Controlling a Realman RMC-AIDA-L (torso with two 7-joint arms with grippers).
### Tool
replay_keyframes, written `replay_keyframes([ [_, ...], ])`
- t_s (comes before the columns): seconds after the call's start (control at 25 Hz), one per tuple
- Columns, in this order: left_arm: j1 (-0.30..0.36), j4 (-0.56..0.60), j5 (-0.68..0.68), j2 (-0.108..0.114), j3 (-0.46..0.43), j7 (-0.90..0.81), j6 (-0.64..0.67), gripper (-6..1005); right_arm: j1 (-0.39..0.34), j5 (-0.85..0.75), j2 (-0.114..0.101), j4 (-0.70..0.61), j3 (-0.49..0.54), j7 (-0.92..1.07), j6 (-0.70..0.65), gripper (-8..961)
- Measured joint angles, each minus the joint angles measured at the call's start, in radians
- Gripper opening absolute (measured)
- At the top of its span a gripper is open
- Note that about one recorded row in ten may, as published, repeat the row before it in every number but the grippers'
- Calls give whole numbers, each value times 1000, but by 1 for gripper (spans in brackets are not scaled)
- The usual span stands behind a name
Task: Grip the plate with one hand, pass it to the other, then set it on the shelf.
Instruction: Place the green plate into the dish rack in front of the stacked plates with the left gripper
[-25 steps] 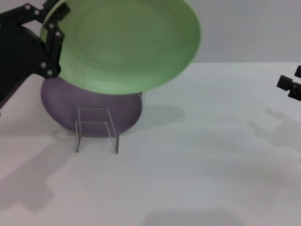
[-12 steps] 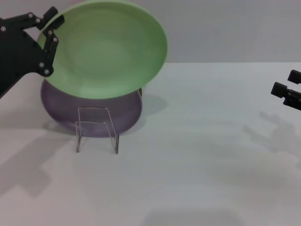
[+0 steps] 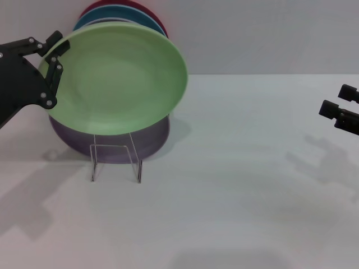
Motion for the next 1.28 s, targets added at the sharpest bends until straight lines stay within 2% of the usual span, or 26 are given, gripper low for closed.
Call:
replay_keyframes([
  [0.6,-9,8,26,10,-1,2,55,61,3,1,0,0,-4,-12,25,811],
  [1.28,-19,7,58,2,1,3,104,59,2,2,0,0,-9,-24,39,810],
])
